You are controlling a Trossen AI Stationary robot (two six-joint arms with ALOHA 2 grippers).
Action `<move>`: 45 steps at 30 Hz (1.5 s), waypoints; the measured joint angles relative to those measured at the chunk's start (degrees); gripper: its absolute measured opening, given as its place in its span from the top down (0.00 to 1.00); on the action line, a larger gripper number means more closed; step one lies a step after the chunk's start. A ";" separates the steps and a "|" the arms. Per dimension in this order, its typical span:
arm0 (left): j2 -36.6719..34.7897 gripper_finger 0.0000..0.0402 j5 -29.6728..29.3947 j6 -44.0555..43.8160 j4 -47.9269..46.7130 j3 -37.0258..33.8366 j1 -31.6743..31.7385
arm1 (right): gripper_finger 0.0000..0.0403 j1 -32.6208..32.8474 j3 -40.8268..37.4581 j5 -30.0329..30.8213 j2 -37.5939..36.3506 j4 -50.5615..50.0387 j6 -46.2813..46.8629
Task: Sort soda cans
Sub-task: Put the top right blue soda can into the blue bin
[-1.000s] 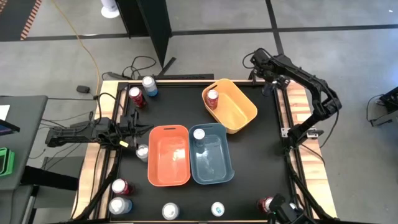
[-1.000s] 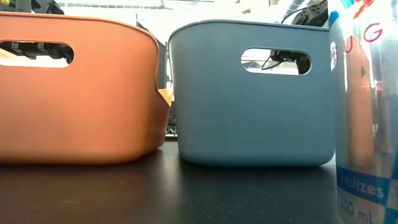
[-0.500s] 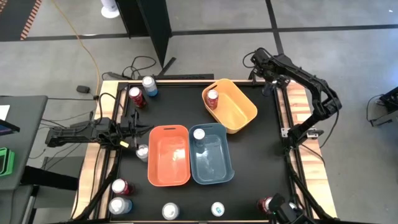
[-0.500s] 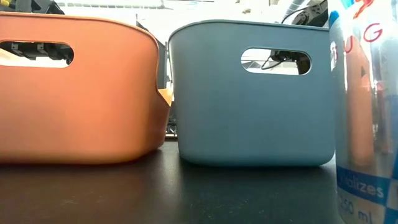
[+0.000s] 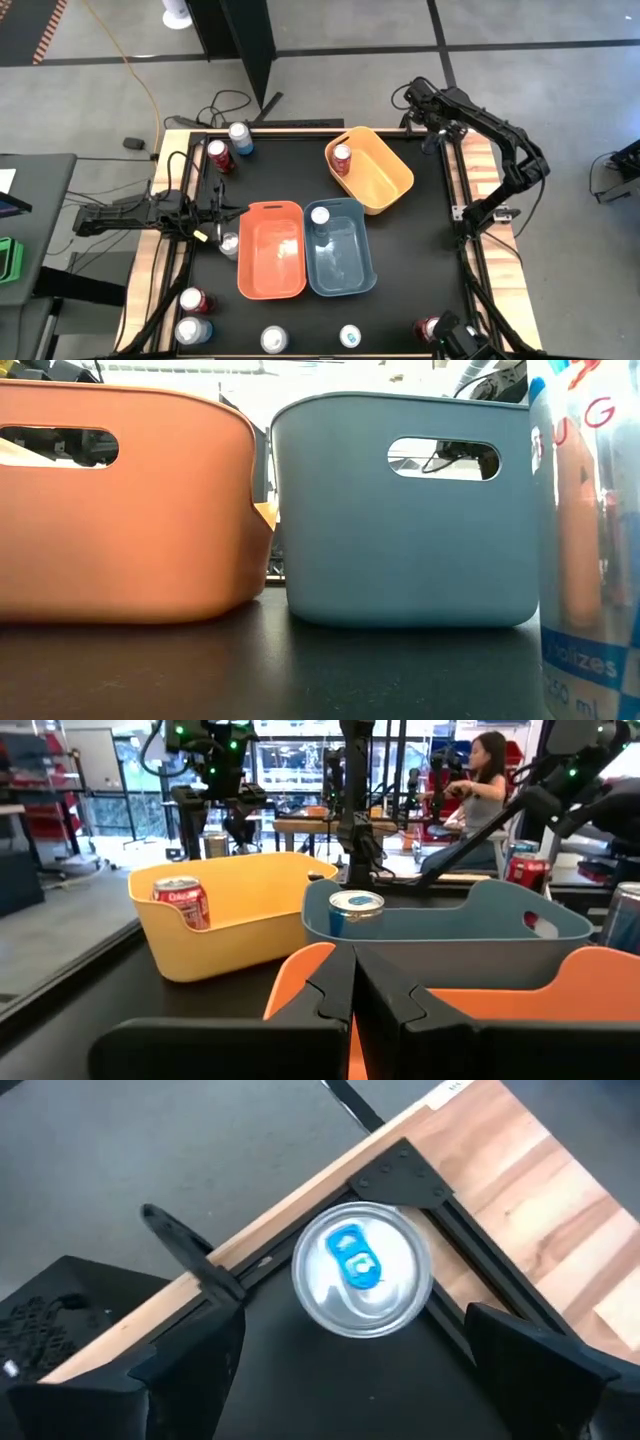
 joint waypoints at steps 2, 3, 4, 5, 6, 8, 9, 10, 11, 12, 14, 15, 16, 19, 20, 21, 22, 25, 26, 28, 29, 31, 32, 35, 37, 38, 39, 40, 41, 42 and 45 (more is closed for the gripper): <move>-0.01 1.00 -0.01 1.19 -0.04 0.00 0.00 | 0.01 -0.17 0.00 0.04 0.00 0.05 0.72; 0.00 1.00 -0.01 1.69 -0.10 0.00 0.01 | 0.01 -0.17 0.00 0.05 0.00 -0.09 1.25; -0.01 1.00 -0.02 2.07 -0.09 0.00 -0.01 | 0.01 -0.17 0.00 0.06 0.00 -0.18 1.54; -0.01 1.00 -0.02 2.53 -0.09 0.00 0.01 | 0.01 -0.17 0.00 0.08 0.00 -0.24 1.75; 0.00 1.00 -0.03 3.08 -0.09 0.00 0.00 | 0.01 -0.17 0.00 0.18 0.00 -0.19 1.95; -0.02 1.00 -0.05 4.10 -0.01 0.00 0.01 | 0.01 -0.17 0.00 0.46 0.00 -0.04 2.37; -0.01 1.00 -0.06 4.66 0.14 0.00 0.00 | 0.01 -0.17 0.00 0.54 0.00 0.00 2.58; -0.01 1.00 -0.06 5.24 0.35 0.00 0.00 | 0.01 -0.17 0.00 0.64 0.00 0.05 2.84; -0.02 1.00 -0.09 5.73 0.58 0.00 -0.01 | 0.01 -0.17 0.00 0.79 0.00 0.19 3.08; -0.01 1.00 -0.12 5.98 0.80 0.00 0.00 | 0.01 -0.17 0.00 0.90 0.00 0.42 3.26; -0.01 1.00 -0.41 6.81 1.36 0.00 0.01 | 0.01 -0.17 0.00 1.15 0.00 0.50 3.62; 0.00 1.00 -0.70 7.33 1.86 0.00 0.01 | 0.01 -0.17 0.00 1.37 0.00 0.48 3.67; -0.02 1.00 -1.00 7.84 2.27 0.00 0.01 | 0.01 -0.17 0.00 1.51 0.00 0.49 3.73; 0.00 1.00 -2.01 9.43 3.35 0.00 0.01 | 0.01 -0.17 0.00 1.73 0.00 0.57 4.01; 0.00 1.00 -2.29 9.96 3.78 -0.01 0.04 | 0.01 -0.17 0.00 1.81 0.00 0.64 4.07; 0.00 1.00 -2.50 10.48 4.12 0.00 0.13 | 0.01 -0.17 0.00 1.92 0.00 0.74 4.19; -0.02 1.00 -2.68 10.92 4.32 0.00 0.29 | 0.01 -0.17 0.00 2.17 0.00 0.83 4.33; -0.01 1.00 -2.81 11.75 4.77 0.00 0.97 | 0.01 -0.17 -0.42 3.10 0.00 1.55 4.69; 0.00 1.00 -2.81 11.80 4.90 0.00 1.17 | 0.01 -0.17 -0.72 3.28 0.02 1.69 4.69; -0.01 1.00 -2.81 11.88 4.90 -0.01 1.64 | 0.01 -0.17 -0.74 3.64 0.39 1.47 4.67; -0.01 1.00 -2.81 11.88 4.90 -0.01 1.78 | 0.01 -0.17 -0.74 4.11 0.63 1.51 4.73; -0.02 1.00 -2.81 12.16 4.87 0.00 2.01 | 0.01 -0.17 -0.74 4.54 1.03 1.32 4.96; -0.02 1.00 -2.81 12.30 4.84 0.00 2.06 | 0.01 -0.17 -0.74 4.69 1.14 1.31 5.10; -0.01 1.00 -2.80 12.45 4.76 -0.01 2.09 | 0.01 -0.17 -0.74 5.32 1.41 1.33 5.61; 0.00 1.00 -2.81 12.48 4.74 0.00 2.09 | 0.01 -0.17 -0.74 5.46 1.80 1.31 5.81; 0.00 1.00 -2.81 12.50 4.72 0.00 2.09 | 0.01 -0.17 -0.74 5.58 1.97 1.19 6.22; -0.02 1.00 -2.81 12.52 4.68 0.00 2.09 | 0.01 -0.17 -0.74 5.73 2.25 1.12 6.50; -0.02 1.00 -2.81 12.50 4.65 0.00 2.09 | 0.01 -0.17 -0.74 5.84 2.56 1.09 6.67; -0.01 1.00 -2.80 12.55 4.63 -0.02 2.09 | 0.01 -0.17 -0.74 5.89 2.85 1.08 6.82; 0.00 1.00 -2.83 12.72 4.58 -0.02 2.09 | 0.01 -0.17 -0.74 5.89 3.25 1.10 6.99; -0.02 1.00 -3.03 12.87 4.36 -0.02 2.09 | 0.01 -0.17 -0.74 5.91 4.26 1.13 8.09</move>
